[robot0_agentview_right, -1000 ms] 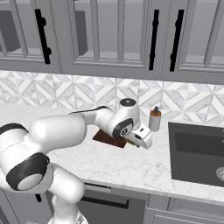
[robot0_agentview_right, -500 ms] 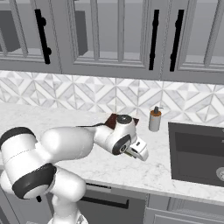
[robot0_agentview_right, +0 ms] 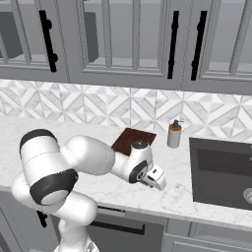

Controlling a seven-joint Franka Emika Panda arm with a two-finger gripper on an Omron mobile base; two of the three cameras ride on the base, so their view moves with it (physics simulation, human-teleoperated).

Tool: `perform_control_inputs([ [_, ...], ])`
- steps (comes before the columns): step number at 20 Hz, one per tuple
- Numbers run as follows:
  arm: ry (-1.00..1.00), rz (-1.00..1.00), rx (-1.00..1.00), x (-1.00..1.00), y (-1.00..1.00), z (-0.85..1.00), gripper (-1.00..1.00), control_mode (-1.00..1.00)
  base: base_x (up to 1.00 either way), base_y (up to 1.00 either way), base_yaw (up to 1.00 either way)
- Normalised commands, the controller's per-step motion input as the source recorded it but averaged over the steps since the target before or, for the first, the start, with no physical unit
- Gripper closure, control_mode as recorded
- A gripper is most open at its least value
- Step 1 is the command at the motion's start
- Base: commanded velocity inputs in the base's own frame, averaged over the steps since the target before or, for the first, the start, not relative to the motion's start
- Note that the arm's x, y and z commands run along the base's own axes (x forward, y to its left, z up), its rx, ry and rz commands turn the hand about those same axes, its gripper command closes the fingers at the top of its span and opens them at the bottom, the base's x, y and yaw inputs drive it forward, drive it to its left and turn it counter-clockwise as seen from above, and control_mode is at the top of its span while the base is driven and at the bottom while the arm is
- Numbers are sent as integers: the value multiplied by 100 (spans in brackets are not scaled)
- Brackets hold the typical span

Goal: Pick up the sponge from the counter and clean the cutting board by briefly scrubbing or pressing down on the cutting board. Once finished, release the sponge.

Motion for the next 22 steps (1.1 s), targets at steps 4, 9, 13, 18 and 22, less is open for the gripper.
perform_control_inputs([
  [4, 0, 5, 0, 0, -5, -51, 100, -100, 0, 0, 0],
  [9, 0, 3, 0, 0, 0, -46, -100, -100, 0, 0, 0],
  [13, 0, 1, 0, 0, 0, -8, -100, -100, 0, 0, 0],
  [18, -1, 0, 0, -2, 0, 0, -100, -100, 0, 0, 0],
  [22, -9, 0, 0, -6, 0, 17, -100, -100, 0, 0, 0],
])
